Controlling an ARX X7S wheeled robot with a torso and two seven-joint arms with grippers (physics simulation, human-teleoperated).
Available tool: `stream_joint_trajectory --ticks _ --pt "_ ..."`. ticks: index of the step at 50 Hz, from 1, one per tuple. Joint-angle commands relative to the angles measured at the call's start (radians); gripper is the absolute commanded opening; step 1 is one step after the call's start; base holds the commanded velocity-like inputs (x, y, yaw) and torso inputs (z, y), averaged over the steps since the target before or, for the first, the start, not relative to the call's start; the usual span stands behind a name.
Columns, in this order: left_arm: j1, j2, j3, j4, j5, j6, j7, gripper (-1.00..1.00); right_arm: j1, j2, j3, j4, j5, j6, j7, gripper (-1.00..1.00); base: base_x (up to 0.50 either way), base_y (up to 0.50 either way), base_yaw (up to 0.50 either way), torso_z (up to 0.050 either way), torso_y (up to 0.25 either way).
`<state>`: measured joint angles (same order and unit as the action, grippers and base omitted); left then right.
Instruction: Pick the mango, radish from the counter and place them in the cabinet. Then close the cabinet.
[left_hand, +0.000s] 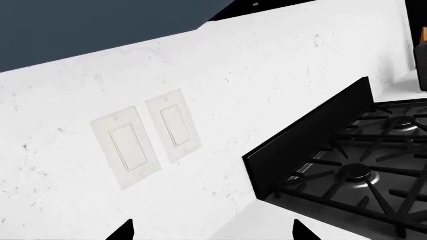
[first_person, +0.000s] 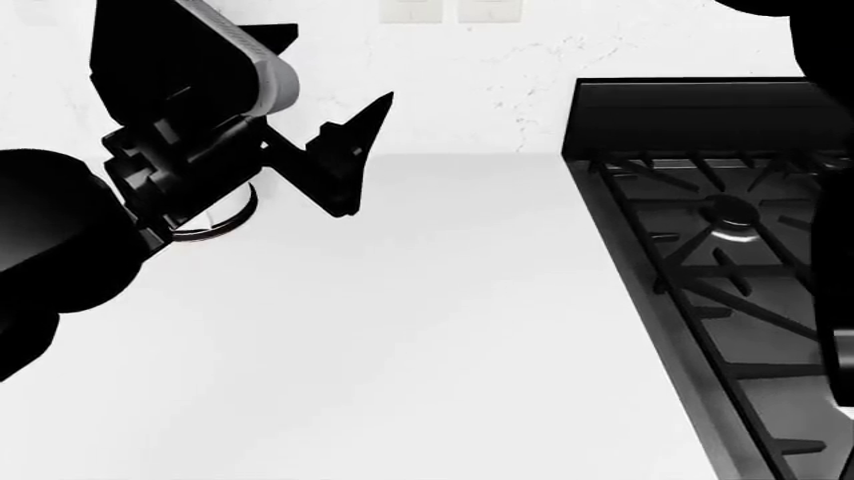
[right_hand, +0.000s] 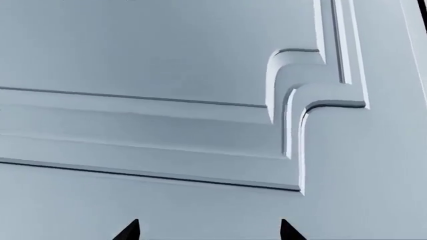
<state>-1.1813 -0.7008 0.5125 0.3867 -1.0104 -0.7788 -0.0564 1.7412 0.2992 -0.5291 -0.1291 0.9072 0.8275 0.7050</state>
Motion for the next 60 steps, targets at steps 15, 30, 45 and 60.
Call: stream_joint_trajectory --ticks 15,30,45,60 --pt "0.007 -0.002 0.003 -0.003 0.003 0.009 0.0 1.0 0.004 0.044 -0.056 -0.127 0.268 0.012 -0.003 1.0 0.0 0.0 0.0 0.0 0.0" --pt "-0.012 -0.002 -0.003 -0.011 0.001 0.004 -0.007 1.0 0.008 0.124 0.044 -0.328 0.465 0.059 0.116 1.0 0.0 0.0 0.0 0.0 0.0" --pt "-0.066 0.007 -0.012 -0.033 0.002 -0.008 -0.012 1.0 -0.069 0.291 0.157 -0.488 0.631 0.054 0.196 1.0 0.0 0.0 0.0 0.0 0.0" --pt "-0.127 0.021 -0.028 -0.062 -0.005 -0.025 -0.028 1.0 -0.502 0.517 0.33 -0.757 0.542 -0.072 0.028 1.0 0.0 0.0 0.0 0.0 0.0"
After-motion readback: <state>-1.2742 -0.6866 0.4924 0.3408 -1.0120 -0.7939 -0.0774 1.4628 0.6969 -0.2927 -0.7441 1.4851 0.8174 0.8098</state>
